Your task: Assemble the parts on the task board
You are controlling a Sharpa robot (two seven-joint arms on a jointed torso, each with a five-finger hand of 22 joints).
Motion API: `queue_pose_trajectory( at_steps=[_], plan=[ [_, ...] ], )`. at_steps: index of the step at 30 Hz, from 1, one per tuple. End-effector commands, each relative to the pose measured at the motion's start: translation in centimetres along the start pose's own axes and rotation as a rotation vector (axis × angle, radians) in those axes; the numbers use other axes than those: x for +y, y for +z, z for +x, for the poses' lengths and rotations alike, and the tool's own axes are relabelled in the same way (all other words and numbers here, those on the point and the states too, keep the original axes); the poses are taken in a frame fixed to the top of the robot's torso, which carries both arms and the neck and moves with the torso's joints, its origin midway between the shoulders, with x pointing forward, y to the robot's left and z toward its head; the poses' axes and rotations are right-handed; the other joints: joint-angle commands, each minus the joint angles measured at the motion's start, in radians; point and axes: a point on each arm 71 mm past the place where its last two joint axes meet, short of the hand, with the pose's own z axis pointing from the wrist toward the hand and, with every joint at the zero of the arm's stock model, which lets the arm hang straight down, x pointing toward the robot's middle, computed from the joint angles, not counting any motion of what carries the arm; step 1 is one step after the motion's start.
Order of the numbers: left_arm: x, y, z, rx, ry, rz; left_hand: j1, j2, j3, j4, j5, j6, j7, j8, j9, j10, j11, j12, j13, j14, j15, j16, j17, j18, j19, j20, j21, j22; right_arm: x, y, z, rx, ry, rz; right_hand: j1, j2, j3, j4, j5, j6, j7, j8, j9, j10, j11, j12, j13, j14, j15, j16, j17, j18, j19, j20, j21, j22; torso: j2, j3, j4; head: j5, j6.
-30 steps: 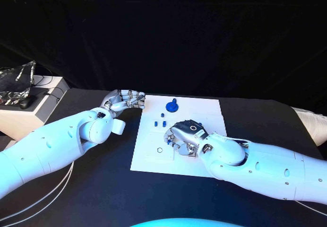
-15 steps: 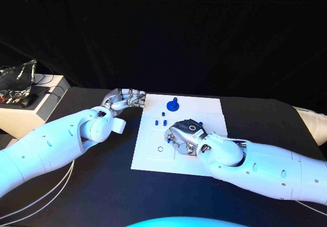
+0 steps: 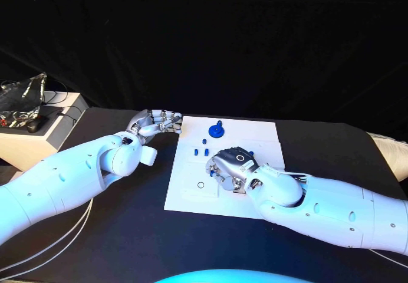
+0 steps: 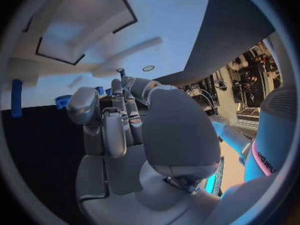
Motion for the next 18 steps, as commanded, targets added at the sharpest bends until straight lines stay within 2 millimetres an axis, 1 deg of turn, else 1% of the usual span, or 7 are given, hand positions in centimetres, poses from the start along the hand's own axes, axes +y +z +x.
queue_pose_trajectory(
  at_steps=[1, 9, 13, 16, 18],
  plan=[
    [-0.10, 0.04, 0.27, 0.019, -0.010, 0.007, 0.000, -0.005, 0.000, -0.007, -0.006, 0.002, 0.005, 0.002, -0.001, -0.001, 0.006, -0.004, 0.001, 0.000, 0.008, -0.004, 0.001, 0.007, 0.000, 0.002, -0.004, -0.001, -0.01, 0.11, 0.02, -0.008, -0.016, 0.004, 0.005, 0.008, 0.007, -0.002, 0.005, 0.003, 0.002, 0.003, 0.001, 0.042, -0.034, 0.006, 0.001, 0.064, -0.005, 0.006, 0.042, -0.020, 0.003, -0.004, 0.003, 0.001, 0.000, -0.0002, -0.0008, 0.000, -0.002],
    [-0.11, 0.02, 0.31, 0.022, -0.010, 0.005, -0.001, -0.005, -0.001, -0.007, -0.006, 0.001, 0.005, 0.003, -0.001, -0.002, 0.007, -0.005, 0.001, -0.001, 0.009, -0.005, 0.001, 0.007, -0.001, 0.002, -0.005, -0.002, 0.01, 0.30, 0.25, 0.000, -0.019, 0.005, 0.005, 0.008, 0.007, -0.002, 0.005, 0.003, 0.002, 0.003, 0.001, 0.042, -0.034, 0.006, 0.001, 0.064, -0.005, 0.006, 0.042, -0.020, 0.003, -0.004, 0.003, 0.001, 0.002, 0.0011, 0.0005, 0.002, -0.007],
    [-0.11, 0.00, 0.28, 0.023, -0.010, 0.005, -0.001, -0.005, -0.001, -0.007, -0.006, 0.001, 0.005, 0.003, -0.001, -0.002, 0.007, -0.005, 0.001, -0.001, 0.009, -0.005, 0.001, 0.007, -0.001, 0.002, -0.005, -0.002, -0.06, 0.32, 0.33, 0.003, -0.021, 0.007, 0.005, 0.008, 0.007, -0.002, 0.005, 0.003, 0.002, 0.003, 0.001, 0.042, -0.034, 0.006, 0.001, 0.064, -0.005, 0.006, 0.042, -0.020, 0.003, -0.004, 0.003, 0.001, 0.001, 0.0009, -0.0001, 0.002, -0.008],
    [-0.11, -0.01, 0.27, 0.023, -0.010, 0.004, -0.001, -0.005, -0.001, -0.007, -0.006, 0.001, 0.005, 0.003, -0.001, -0.002, 0.007, -0.005, 0.001, -0.001, 0.009, -0.005, 0.001, 0.007, -0.001, 0.002, -0.005, -0.002, -0.07, 0.33, 0.39, 0.009, -0.023, 0.006, 0.005, 0.007, 0.009, -0.003, 0.006, 0.003, 0.003, 0.003, 0.002, 0.042, -0.033, 0.004, 0.001, 0.064, -0.005, 0.006, 0.041, -0.019, 0.002, -0.003, 0.000, 0.000, 0.001, 0.0002, -0.0008, 0.003, -0.011],
    [-0.11, -0.01, 0.27, 0.024, -0.010, 0.003, -0.001, -0.005, -0.001, -0.007, -0.006, 0.001, 0.005, 0.003, -0.001, -0.002, 0.007, -0.005, 0.001, -0.001, 0.009, -0.005, 0.001, 0.007, -0.001, 0.002, -0.005, -0.002, -0.06, 0.33, 0.44, 0.014, -0.024, 0.003, 0.005, 0.007, 0.009, -0.003, 0.006, 0.003, 0.003, 0.003, 0.002, 0.042, -0.033, 0.004, 0.001, 0.064, -0.005, 0.006, 0.041, -0.019, 0.002, -0.003, 0.000, 0.000, 0.001, 0.0006, -0.0009, 0.003, -0.012]
  ],
)
